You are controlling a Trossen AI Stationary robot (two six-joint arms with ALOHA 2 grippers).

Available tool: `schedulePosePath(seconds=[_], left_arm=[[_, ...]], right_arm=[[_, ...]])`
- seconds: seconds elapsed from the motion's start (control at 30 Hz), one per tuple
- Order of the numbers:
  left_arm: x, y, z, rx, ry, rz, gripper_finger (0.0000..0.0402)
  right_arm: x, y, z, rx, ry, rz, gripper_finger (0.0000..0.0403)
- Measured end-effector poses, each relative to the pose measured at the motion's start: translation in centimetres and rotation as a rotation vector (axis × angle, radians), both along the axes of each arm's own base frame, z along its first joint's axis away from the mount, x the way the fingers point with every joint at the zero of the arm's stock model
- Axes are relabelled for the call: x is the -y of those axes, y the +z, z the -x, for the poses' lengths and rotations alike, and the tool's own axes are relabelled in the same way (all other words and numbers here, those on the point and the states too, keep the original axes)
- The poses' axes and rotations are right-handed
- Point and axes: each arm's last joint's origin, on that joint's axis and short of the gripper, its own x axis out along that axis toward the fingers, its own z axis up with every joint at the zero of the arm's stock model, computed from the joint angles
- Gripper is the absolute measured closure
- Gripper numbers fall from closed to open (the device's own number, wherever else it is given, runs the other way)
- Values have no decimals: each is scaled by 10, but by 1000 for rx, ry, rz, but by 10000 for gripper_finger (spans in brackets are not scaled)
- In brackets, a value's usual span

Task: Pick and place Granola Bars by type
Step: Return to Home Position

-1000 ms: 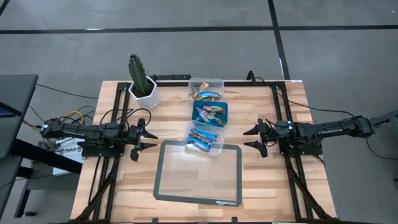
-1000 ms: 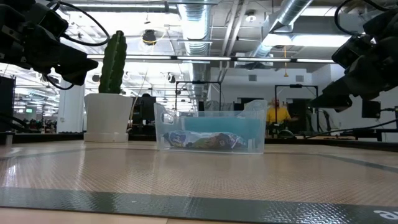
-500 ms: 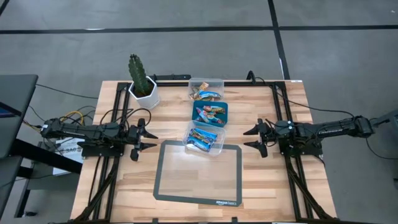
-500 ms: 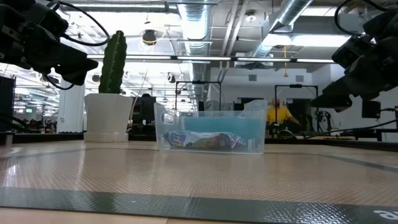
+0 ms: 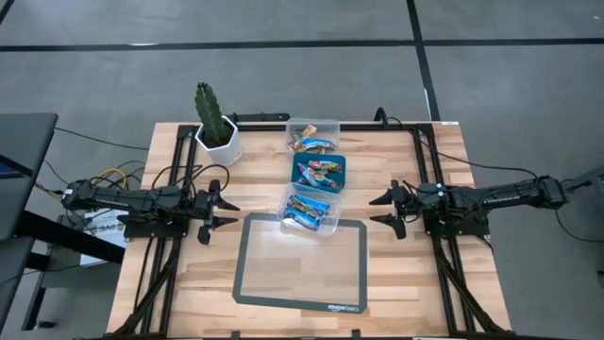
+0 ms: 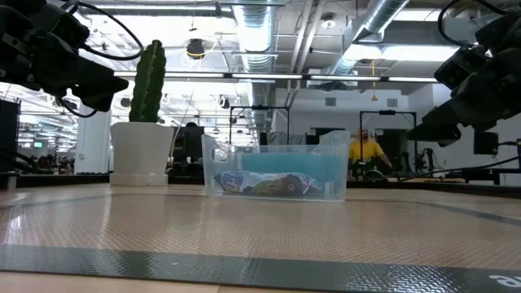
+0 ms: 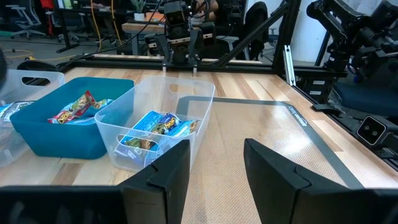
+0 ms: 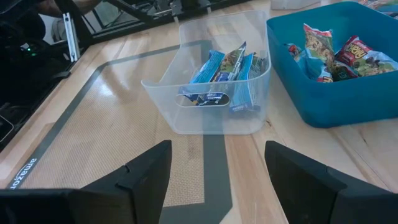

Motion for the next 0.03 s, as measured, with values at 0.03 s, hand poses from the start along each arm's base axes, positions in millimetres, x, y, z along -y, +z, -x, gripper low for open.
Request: schedulePosePath(seconds=[0.03], left_arm=[[0, 0, 0, 0, 0, 0, 258]], right_arm=[[0, 0, 0, 0, 0, 0, 154]])
